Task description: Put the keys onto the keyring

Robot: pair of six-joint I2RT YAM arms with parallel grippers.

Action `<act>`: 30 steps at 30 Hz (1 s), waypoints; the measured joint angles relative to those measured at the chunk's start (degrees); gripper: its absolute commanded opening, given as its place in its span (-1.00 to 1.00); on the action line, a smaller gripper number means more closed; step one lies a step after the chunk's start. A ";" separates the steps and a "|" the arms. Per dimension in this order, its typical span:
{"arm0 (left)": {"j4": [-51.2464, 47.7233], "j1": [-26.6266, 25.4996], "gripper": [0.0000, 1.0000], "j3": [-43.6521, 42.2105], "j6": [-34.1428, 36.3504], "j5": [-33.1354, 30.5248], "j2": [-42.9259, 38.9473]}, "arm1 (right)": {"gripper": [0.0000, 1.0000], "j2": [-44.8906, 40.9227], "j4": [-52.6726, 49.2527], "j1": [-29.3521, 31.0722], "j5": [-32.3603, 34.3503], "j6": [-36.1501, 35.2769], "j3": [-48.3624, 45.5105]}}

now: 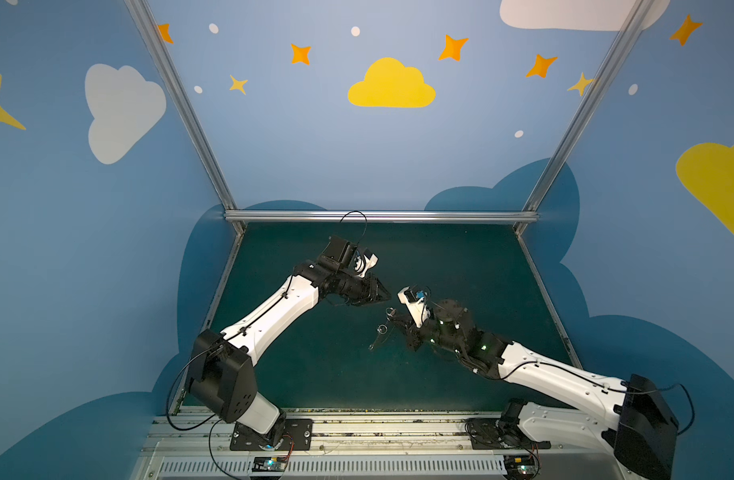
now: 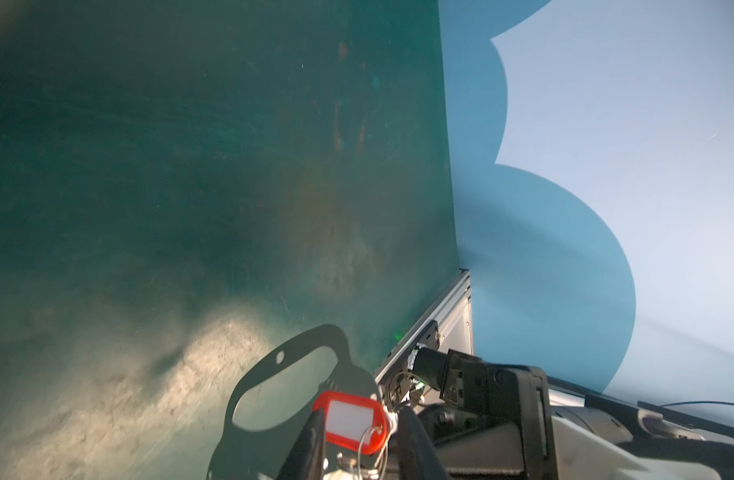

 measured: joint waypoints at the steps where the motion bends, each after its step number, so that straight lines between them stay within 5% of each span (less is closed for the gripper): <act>1: 0.37 0.15 -0.27 -0.42 -0.31 0.04 -0.11 | -1.00 -0.02 -0.09 0.00 0.28 0.22 0.02; 15: 2.08 1.20 -0.03 -8.83 -8.63 -4.24 -13.38 | -1.00 1.16 1.36 0.00 2.25 1.68 0.00; 30: 7.08 -3.67 0.01 -11.98 -20.00 -7.85 -11.85 | -1.00 2.84 2.08 0.13 3.78 1.62 0.02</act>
